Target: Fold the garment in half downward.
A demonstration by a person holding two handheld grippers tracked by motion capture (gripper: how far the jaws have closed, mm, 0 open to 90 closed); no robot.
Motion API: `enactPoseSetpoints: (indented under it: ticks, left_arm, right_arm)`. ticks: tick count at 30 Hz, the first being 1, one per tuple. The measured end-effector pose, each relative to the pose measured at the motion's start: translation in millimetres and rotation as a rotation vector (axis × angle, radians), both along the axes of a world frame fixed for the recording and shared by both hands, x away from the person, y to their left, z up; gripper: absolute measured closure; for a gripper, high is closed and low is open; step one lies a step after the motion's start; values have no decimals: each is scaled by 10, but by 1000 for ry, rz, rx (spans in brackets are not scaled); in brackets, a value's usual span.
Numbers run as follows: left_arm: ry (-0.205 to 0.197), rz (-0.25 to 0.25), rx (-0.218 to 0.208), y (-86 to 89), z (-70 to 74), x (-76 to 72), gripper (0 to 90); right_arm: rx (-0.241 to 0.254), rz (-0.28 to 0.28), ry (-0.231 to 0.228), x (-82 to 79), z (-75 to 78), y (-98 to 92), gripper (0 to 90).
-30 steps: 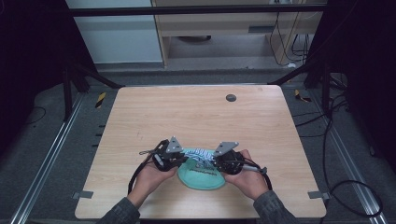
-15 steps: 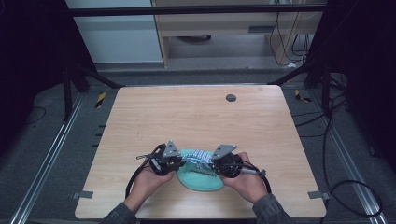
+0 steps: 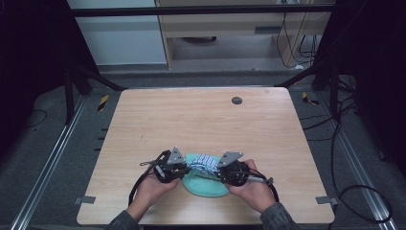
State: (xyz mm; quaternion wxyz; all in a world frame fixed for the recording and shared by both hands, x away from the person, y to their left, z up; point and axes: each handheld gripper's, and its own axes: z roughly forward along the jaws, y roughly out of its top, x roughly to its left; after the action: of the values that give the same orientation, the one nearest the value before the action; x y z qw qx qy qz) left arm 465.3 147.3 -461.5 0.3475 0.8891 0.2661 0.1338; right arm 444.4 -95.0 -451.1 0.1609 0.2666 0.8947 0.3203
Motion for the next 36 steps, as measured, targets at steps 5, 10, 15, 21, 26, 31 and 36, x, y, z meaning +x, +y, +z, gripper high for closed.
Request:
enactPoseSetpoints:
  ticks: [5, 10, 15, 21, 26, 31, 36]
  left_arm:
    - [1, -1, -21, 12, 8, -14, 758]
    - [-1, -6, -28, 4, 11, -14, 817]
    - [3, -20, -13, 10, -19, -49, 841]
    - [11, -30, 5, 4, -71, -98, 843]
    - [21, -43, 17, 17, -104, -122, 850]
    - [41, -43, 20, 35, -153, -129, 862]
    - [50, -51, 24, 40, -195, -160, 866]
  right_arm:
    - [-1, -6, 7, -29, -27, -21, 755]
    - [-5, -3, 16, -42, -35, -25, 809]
    - [-19, 14, 31, -75, -69, -16, 859]
    - [-29, 16, 38, -83, -92, -21, 872]
    - [-37, 22, 52, -90, -108, -20, 876]
    - [-51, 29, 64, -83, -148, -7, 881]
    - [-57, 31, 67, -71, -168, -13, 883]
